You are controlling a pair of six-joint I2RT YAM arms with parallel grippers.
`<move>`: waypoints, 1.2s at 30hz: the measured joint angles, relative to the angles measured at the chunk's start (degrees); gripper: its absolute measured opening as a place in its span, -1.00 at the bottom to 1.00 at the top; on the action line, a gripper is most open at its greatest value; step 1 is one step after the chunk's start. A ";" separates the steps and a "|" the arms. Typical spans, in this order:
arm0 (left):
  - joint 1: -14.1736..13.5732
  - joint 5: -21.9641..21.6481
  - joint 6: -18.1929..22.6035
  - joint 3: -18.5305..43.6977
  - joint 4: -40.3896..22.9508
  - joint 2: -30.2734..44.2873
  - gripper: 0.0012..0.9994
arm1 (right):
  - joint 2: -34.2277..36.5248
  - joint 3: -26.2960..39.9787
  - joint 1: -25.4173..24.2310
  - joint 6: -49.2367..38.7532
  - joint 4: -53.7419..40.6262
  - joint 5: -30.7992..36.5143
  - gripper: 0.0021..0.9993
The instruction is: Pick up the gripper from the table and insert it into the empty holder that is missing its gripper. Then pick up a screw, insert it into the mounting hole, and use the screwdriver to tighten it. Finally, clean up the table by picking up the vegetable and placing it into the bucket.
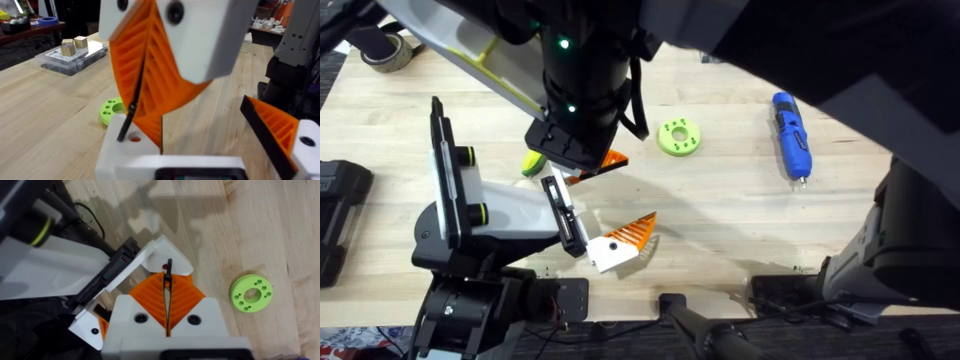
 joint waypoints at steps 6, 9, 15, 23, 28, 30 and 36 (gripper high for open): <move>0.00 -0.01 0.00 0.00 -0.61 0.00 0.97 | 0.00 0.02 0.00 0.01 -0.21 0.01 -0.98; 0.00 -0.01 0.00 0.00 -0.61 -0.01 0.97 | 0.00 0.41 0.00 0.03 -0.37 0.01 -0.98; 0.00 -0.01 -0.01 0.00 -0.61 -0.01 0.97 | -0.01 2.90 0.00 0.01 -2.56 0.01 -0.98; 0.00 -0.01 0.00 0.00 -0.61 -0.01 0.97 | -0.02 3.28 0.00 -0.11 -4.96 0.01 -0.98; 0.00 -0.01 -0.01 0.00 -0.61 -0.01 0.97 | -0.02 3.28 0.00 -0.85 -5.82 0.01 -0.98; 0.00 -0.01 -0.01 0.00 -0.61 0.00 0.97 | -0.02 3.28 0.00 -0.96 -5.82 0.01 -0.98; 0.00 -0.01 -0.01 0.00 -0.61 -0.01 0.97 | -0.02 3.28 0.00 -1.08 -5.82 0.01 -0.98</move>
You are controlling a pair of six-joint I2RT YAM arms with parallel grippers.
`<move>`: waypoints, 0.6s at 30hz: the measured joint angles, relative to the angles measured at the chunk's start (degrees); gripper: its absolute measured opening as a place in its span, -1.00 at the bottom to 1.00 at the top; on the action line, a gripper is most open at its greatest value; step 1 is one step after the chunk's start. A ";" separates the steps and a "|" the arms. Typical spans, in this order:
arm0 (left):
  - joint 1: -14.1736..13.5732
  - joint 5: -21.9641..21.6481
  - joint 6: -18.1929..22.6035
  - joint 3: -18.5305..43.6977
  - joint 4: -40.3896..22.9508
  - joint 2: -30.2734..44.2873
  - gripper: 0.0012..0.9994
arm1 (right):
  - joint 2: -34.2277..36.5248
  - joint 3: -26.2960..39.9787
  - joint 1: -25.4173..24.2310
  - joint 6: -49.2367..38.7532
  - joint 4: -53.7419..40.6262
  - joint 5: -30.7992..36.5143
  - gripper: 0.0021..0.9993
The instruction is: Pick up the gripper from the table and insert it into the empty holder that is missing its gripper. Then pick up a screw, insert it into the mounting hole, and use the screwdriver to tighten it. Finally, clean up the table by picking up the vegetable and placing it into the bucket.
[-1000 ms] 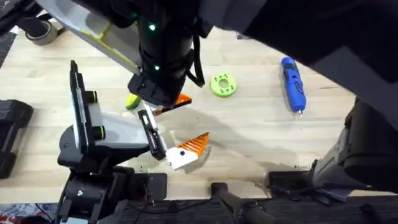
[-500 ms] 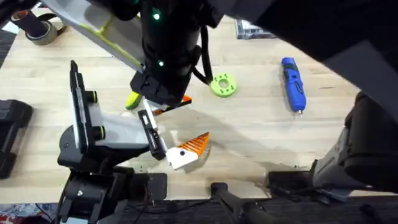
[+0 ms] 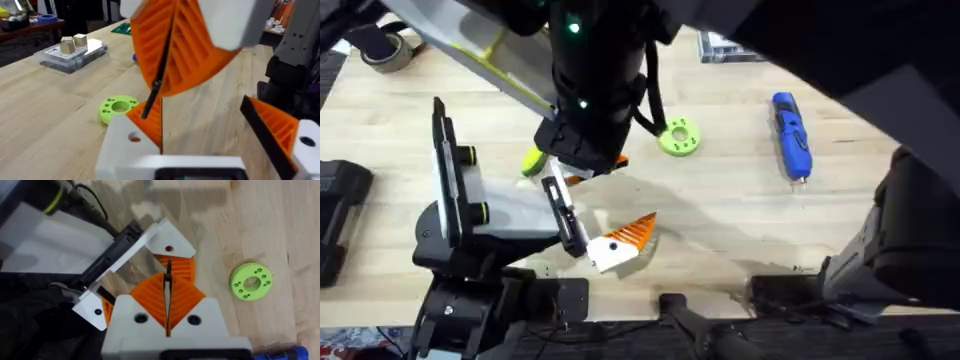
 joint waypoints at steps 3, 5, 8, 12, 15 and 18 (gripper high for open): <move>0.00 0.00 0.00 0.00 0.00 0.00 0.97 | 0.00 0.00 0.00 0.00 0.03 0.00 -0.98; 0.00 0.00 0.02 0.00 0.00 0.00 0.97 | 0.00 0.00 0.00 -0.01 0.22 0.00 -0.98; 0.00 0.00 0.00 0.00 0.00 0.00 0.97 | 0.00 0.00 0.00 0.00 0.50 0.00 -0.98; 0.00 0.00 0.01 0.00 0.00 0.02 0.97 | 0.01 0.00 0.00 -0.02 0.46 0.00 -0.98; 0.00 0.00 0.02 0.00 0.00 0.00 0.97 | 0.00 0.00 0.00 -0.02 0.48 0.00 -0.98; 0.00 0.00 0.00 0.00 0.00 0.01 0.97 | 0.00 0.00 0.00 -0.09 0.48 0.00 -0.98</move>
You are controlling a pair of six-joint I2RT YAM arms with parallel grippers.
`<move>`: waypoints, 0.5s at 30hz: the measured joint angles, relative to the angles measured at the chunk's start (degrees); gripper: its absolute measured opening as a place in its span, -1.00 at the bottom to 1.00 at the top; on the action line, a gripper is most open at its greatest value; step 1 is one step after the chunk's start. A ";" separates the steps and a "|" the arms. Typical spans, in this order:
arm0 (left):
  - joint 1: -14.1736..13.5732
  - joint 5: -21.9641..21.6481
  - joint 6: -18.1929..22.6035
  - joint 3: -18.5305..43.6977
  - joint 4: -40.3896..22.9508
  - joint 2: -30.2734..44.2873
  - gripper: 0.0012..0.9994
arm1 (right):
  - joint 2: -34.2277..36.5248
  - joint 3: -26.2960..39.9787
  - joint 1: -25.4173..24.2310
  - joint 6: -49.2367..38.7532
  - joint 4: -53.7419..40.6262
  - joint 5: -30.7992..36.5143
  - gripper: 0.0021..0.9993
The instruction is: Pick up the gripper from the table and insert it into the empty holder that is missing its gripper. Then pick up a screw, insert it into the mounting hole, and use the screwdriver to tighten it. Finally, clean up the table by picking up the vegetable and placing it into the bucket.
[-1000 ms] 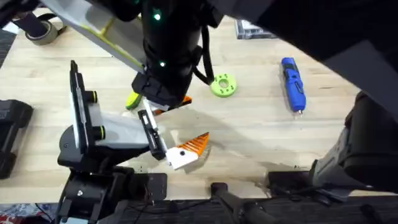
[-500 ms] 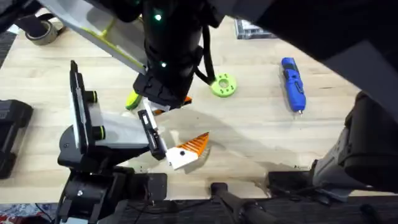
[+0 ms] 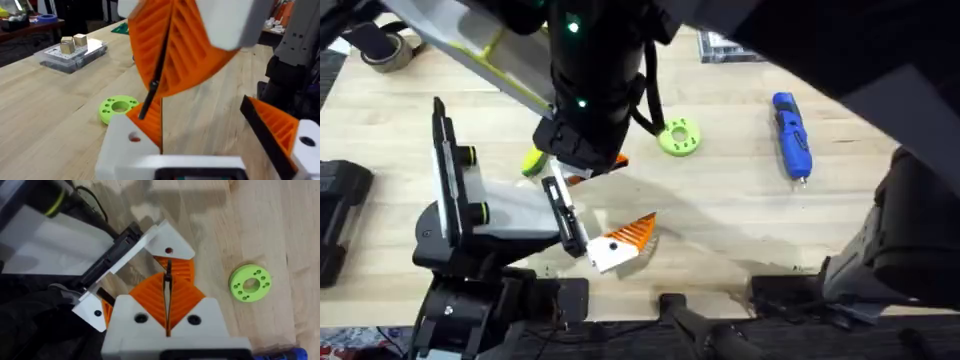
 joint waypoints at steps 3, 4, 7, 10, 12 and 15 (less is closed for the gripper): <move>0.00 0.00 0.00 0.00 0.00 -0.02 0.97 | 0.00 0.00 0.00 -0.20 0.00 0.00 -0.98; 0.00 0.00 0.00 0.00 0.00 -0.01 0.97 | 0.02 0.00 0.00 -0.31 -0.02 0.00 -0.98; 0.00 0.00 0.00 0.00 0.00 -0.02 0.97 | 0.05 0.00 0.00 -0.35 -0.02 0.00 -0.98; 0.00 0.00 0.00 0.00 0.00 -0.02 0.97 | 0.39 0.07 0.00 -0.38 -0.09 0.00 -0.98; 0.00 0.00 0.00 0.00 0.00 0.00 0.97 | 0.93 0.09 0.00 -0.50 -0.09 0.00 -0.98; 0.00 0.00 0.00 0.00 0.00 -0.02 0.97 | 1.95 0.09 0.00 -0.52 -0.08 0.00 -0.98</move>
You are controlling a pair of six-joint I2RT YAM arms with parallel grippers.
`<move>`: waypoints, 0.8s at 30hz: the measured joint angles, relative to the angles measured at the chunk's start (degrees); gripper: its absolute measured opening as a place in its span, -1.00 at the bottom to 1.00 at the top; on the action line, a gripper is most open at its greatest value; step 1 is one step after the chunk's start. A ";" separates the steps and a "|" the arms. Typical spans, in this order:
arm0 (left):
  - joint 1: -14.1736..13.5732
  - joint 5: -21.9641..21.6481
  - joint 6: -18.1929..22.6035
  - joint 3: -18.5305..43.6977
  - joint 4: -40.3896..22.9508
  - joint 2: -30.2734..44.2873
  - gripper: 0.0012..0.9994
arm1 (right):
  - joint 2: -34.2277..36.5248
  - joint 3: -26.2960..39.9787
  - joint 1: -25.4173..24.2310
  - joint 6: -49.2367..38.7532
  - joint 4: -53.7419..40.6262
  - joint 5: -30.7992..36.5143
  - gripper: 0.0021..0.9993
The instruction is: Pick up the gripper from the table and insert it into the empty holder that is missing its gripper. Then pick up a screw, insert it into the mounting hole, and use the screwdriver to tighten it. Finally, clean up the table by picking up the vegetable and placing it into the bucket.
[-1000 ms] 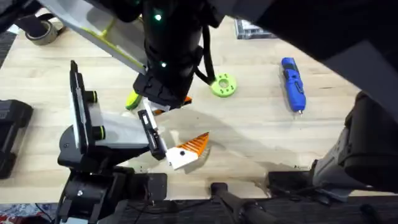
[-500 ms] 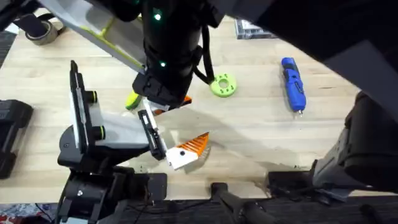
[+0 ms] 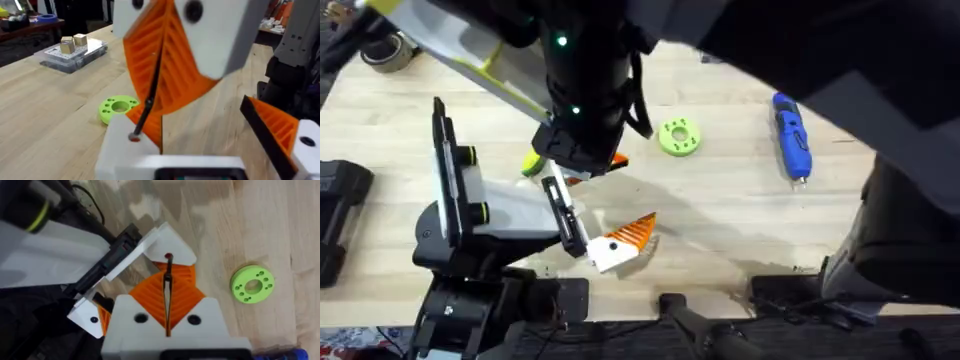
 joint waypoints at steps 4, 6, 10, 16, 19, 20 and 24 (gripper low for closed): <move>0.00 0.00 0.00 0.00 0.00 0.00 0.97 | 0.45 0.00 0.00 0.00 0.02 0.00 -0.98; 0.00 0.00 0.00 0.00 0.00 0.02 0.97 | 0.45 0.00 0.00 0.00 0.00 0.00 -0.98; 0.00 0.00 0.00 0.00 0.00 0.00 0.97 | 0.45 0.00 0.00 0.00 0.02 0.00 -0.98; 0.00 0.00 0.00 0.00 0.00 0.00 0.97 | 0.45 0.00 0.00 0.00 0.32 0.00 -0.98; 0.00 0.00 0.00 0.00 0.00 0.00 0.97 | 0.47 0.00 0.00 0.00 0.46 0.00 -0.98; 0.00 0.00 0.00 0.00 0.00 0.00 0.97 | 0.45 0.00 0.00 0.00 0.46 0.00 -0.98; 0.00 0.00 0.02 0.00 0.00 0.00 0.97 | 0.47 0.00 0.00 0.00 0.48 0.00 -0.98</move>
